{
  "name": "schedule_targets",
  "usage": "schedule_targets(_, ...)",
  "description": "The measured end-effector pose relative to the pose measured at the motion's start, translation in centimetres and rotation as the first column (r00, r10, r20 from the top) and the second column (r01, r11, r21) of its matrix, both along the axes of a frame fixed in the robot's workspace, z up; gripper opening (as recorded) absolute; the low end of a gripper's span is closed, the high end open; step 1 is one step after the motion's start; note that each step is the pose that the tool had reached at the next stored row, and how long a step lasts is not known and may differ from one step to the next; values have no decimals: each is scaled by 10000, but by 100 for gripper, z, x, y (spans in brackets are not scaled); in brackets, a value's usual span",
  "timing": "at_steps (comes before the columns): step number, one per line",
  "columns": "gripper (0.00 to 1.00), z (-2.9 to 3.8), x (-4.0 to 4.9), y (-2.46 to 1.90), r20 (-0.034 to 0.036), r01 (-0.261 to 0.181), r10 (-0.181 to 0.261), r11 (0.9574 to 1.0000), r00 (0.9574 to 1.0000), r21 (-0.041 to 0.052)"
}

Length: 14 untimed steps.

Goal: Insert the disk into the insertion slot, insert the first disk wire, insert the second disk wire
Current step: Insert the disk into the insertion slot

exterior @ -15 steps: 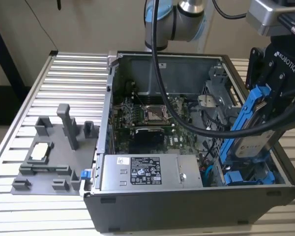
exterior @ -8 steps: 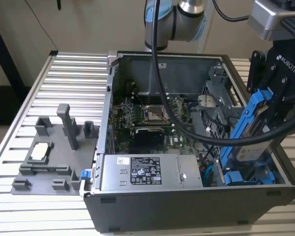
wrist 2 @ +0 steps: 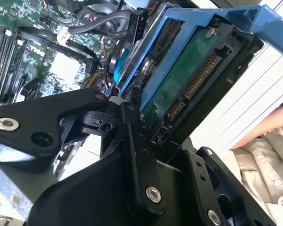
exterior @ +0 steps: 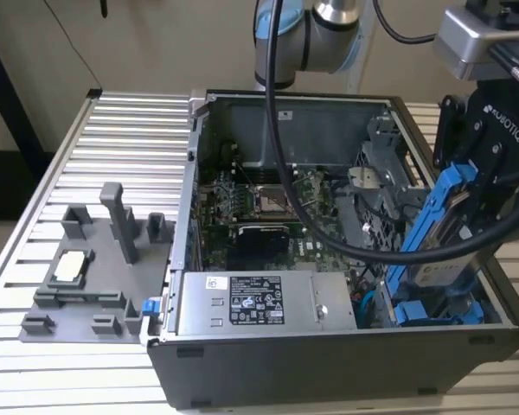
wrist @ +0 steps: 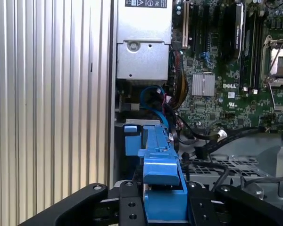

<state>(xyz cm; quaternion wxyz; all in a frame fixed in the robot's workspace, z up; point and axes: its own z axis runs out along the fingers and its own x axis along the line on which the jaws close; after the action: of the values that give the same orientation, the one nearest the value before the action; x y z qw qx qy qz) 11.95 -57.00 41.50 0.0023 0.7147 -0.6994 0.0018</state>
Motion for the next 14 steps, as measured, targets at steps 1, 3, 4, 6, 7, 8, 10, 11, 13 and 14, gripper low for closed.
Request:
schedule_targets(1,33,-10,0,0,0,18,-18,10000,10000,1)
schedule_targets(3,33,-26,3,0,0,44,-44,10000,10000,1)
schedule_targets(4,33,-33,5,0,-1,57,-57,10000,10000,0)
schedule_targets(6,33,-45,12,0,-2,75,-75,10000,10000,1)
schedule_targets(7,33,-51,16,0,-2,84,-84,10000,10000,1)
schedule_targets(8,33,-57,21,0,-3,91,-91,10000,10000,0)
schedule_targets(10,33,-77,24,0,-3,109,-109,9999,9999,0)
schedule_targets(11,33,-91,24,0,-3,116,-116,9999,9999,1)
schedule_targets(13,33,-120,25,0,-4,124,-124,9999,9999,0)
schedule_targets(14,33,-138,25,0,-3,126,-126,9999,9999,1)
